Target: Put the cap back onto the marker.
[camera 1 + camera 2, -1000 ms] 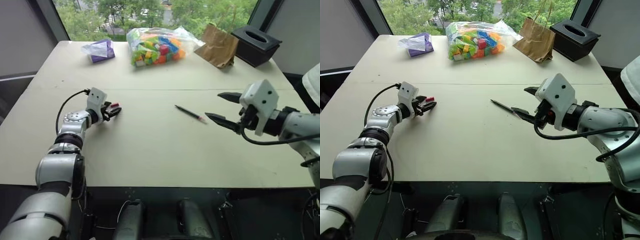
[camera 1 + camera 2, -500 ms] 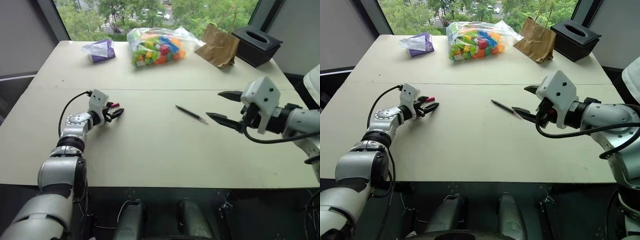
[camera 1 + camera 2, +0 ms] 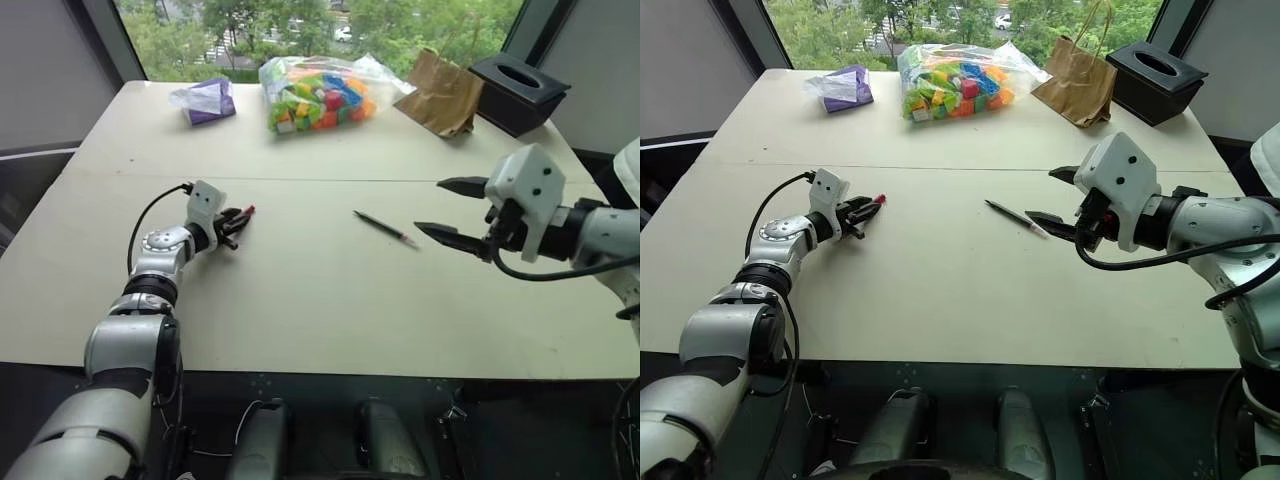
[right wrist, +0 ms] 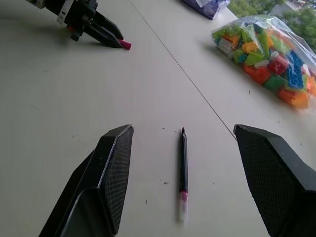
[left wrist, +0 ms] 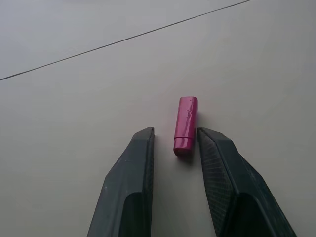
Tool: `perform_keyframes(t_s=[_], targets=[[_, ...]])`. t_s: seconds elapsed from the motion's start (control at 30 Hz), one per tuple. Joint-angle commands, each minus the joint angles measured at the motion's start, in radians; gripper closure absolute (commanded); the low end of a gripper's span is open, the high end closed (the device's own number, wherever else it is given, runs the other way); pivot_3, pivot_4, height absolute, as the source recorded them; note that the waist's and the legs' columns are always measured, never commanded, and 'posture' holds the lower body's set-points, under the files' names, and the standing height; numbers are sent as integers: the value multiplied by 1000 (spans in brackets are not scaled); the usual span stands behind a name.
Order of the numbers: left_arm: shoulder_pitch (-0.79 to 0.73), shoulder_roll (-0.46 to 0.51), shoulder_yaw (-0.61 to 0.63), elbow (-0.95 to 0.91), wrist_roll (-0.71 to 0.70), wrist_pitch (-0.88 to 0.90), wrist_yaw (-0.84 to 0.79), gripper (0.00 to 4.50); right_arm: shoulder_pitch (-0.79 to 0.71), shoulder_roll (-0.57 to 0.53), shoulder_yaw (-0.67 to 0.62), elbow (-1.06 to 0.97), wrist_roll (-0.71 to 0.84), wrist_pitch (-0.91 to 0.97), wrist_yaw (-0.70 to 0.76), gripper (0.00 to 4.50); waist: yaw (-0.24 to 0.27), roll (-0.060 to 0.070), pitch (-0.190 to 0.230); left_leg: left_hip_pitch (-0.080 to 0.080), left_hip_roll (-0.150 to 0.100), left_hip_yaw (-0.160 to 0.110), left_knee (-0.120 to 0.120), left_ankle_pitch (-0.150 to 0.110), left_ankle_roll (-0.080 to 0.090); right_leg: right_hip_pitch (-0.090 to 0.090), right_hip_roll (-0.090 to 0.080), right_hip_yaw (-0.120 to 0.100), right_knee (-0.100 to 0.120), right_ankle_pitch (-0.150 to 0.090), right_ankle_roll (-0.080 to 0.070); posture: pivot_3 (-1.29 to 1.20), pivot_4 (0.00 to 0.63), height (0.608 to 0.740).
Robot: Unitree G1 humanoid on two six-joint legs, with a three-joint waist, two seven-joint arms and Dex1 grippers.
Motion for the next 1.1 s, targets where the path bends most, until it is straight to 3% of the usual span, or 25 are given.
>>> perform_keyframes(t_s=[0.03, 0.33, 0.63, 1.1], targets=[[25, -4, -10, 22, 22, 15, 1, 3083, -21, -16, -10, -3, -2, -6, 2, 1161, 0, 0, 0, 0, 0, 0, 0, 0, 0, 0, 0, 0, 0, 0, 0, 0, 150, 740], [56, -30, -53, -11, 70, -13, 106, 3083, -12, -20, -14, 0, 1, -5, 11, 1161, 2, 1, -1, 2, 0, 0, 0, 0, 0, 2, 0, 0, 0, 0, 0, 0, 150, 740], [103, -113, -58, -62, 74, 15, 297, 3083, -33, -62, -12, 17, 13, 7, 57, 1161, 6, 5, -4, 17, 0, -2, 0, 0, 0, 20, -3, -3, -4, -1, 2, 0, 150, 740], [73, -115, -19, -33, 21, 155, 223, 3083, -64, -60, 15, 23, 5, 8, 62, 1161, 6, 8, -6, 17, -1, -2, 0, 1, 1, 20, -5, -4, -4, -2, 3, 0, 150, 740]])
